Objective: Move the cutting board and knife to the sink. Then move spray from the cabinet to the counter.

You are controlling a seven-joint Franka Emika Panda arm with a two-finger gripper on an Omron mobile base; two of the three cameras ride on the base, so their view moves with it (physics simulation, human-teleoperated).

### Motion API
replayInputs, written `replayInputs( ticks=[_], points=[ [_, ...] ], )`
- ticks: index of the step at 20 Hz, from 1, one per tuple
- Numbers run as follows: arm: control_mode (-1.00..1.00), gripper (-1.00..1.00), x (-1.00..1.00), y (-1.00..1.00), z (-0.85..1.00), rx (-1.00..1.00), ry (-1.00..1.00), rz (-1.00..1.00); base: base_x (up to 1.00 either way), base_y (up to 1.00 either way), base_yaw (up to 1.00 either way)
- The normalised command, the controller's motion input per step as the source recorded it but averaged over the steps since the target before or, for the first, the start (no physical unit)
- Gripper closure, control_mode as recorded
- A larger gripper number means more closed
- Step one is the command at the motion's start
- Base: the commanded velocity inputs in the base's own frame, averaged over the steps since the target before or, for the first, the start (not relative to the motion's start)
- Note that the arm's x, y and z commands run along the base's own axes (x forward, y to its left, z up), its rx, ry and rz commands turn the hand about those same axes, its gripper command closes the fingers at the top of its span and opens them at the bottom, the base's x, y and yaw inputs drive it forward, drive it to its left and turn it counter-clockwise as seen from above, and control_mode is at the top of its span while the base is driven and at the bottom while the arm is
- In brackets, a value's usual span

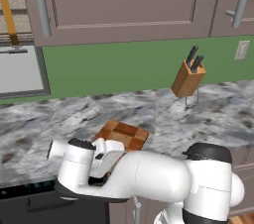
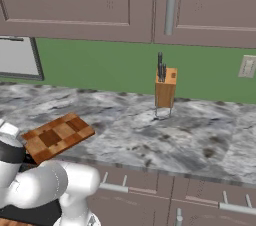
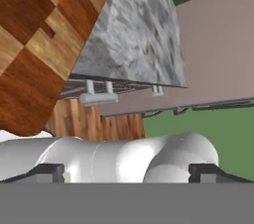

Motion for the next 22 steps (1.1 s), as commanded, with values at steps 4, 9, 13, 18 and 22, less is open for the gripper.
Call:
replayInputs(
  ticks=[4,9,13,18,22],
  points=[
    [-1.0,-1.0,-0.1,0.14,-0.12,-0.14,0.0,0.03,0.0,0.0,0.0],
    [-1.0,-1.0,0.0,0.24,-0.18,-0.1,0.0,0.12,0.0,0.0,0.0],
    [-1.0,-1.0,0.0,0.1,-0.27,-0.04,0.0,0.2,0.0,0.0,0.0],
    [-1.0,-1.0,0.0,0.04,-0.29,-0.03,0.0,0.21,0.0,0.0,0.0],
    [-1.0,-1.0,0.05,0.06,-0.23,-0.01,0.0,0.23,0.0,0.0,0.0]
  ],
)
